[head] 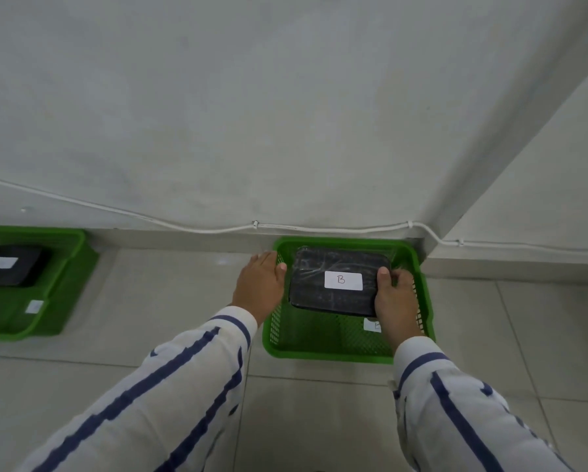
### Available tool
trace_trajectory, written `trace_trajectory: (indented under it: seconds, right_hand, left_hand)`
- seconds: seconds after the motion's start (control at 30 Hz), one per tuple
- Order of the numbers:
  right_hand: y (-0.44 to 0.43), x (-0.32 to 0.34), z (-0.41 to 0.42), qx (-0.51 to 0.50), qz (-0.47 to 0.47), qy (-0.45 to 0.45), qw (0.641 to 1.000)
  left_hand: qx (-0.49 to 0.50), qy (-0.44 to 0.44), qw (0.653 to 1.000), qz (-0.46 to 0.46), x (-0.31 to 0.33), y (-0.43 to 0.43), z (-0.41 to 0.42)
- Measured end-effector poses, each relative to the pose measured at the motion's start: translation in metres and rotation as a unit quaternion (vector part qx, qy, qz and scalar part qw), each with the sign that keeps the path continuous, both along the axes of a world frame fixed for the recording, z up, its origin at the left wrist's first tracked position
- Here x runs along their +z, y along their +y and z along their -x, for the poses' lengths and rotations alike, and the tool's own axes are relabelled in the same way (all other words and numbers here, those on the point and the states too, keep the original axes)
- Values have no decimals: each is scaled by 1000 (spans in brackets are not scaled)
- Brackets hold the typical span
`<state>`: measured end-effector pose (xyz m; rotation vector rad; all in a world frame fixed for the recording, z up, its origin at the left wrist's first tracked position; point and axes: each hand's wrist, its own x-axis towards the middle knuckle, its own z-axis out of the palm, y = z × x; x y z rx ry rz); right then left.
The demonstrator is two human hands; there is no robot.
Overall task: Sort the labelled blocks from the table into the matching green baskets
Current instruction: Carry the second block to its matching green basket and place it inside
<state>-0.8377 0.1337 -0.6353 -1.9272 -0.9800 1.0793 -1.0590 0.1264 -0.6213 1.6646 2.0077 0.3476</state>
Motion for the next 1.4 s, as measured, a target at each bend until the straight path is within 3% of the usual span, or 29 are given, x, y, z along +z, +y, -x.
trace_trajectory:
  seconds: [0.2,0.6,1.4]
  right_hand:
    - [15,-50,2,6,-2,-6,1000]
    - [20,-86,0,8,21,-11,1000]
    - [18,-108,23,110,75,-4,991]
  left_hand:
    - [4,-42,999,-2,-53,7,-4]
    - [87,-120,989,27,-93,24,-13]
    - [105,-89,990,3,-112,24,-6]
